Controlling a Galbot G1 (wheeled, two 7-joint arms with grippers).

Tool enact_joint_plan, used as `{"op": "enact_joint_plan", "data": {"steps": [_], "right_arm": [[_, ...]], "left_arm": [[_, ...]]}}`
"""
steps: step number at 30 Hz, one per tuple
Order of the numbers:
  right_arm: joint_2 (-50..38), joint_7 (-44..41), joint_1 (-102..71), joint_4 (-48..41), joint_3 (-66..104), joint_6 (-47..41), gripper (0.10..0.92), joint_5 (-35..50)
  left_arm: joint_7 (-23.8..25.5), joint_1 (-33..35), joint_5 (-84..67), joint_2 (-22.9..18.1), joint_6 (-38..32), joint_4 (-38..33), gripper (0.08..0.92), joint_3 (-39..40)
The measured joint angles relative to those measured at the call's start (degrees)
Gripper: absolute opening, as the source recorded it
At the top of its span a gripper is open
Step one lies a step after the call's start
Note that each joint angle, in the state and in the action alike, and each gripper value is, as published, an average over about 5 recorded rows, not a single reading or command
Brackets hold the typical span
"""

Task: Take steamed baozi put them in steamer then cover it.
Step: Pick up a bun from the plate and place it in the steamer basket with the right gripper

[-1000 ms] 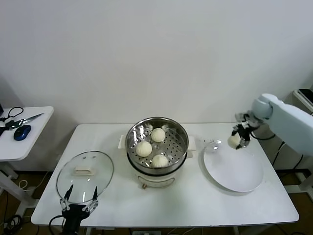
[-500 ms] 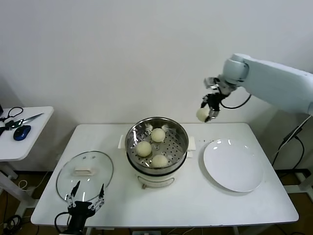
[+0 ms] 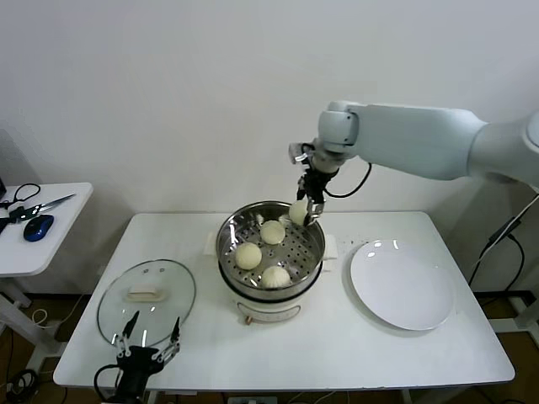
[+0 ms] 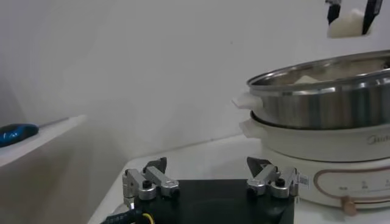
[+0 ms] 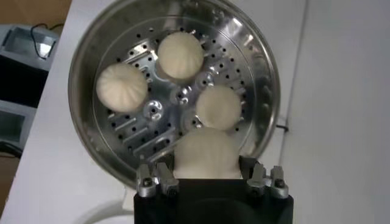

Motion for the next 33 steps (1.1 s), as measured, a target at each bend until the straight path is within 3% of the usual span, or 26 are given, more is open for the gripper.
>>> {"op": "enact_joint_plan", "data": {"steps": [21,28,33], "right_arm": [[3.2,3.2,-7.1,-0.4,-3.6,-1.0,0.699,0.5],[3.0,3.7,-7.9,-0.2,-3.2,-1.2,0.810,-0.1],[2.3,3.2,-7.4,0.2,-2.3,-0.9,0.822,-0.5]], "left_arm": [[0.0,-1.4,-1.2,1.0,0.1,2.1,0.823,-0.7],[0.0,-1.7,-1.2,1.0,0.2,2.2,0.823,-0.6],[0.0,-1.7,-1.1,1.0,0.3,2.2,0.823,-0.8]]}}
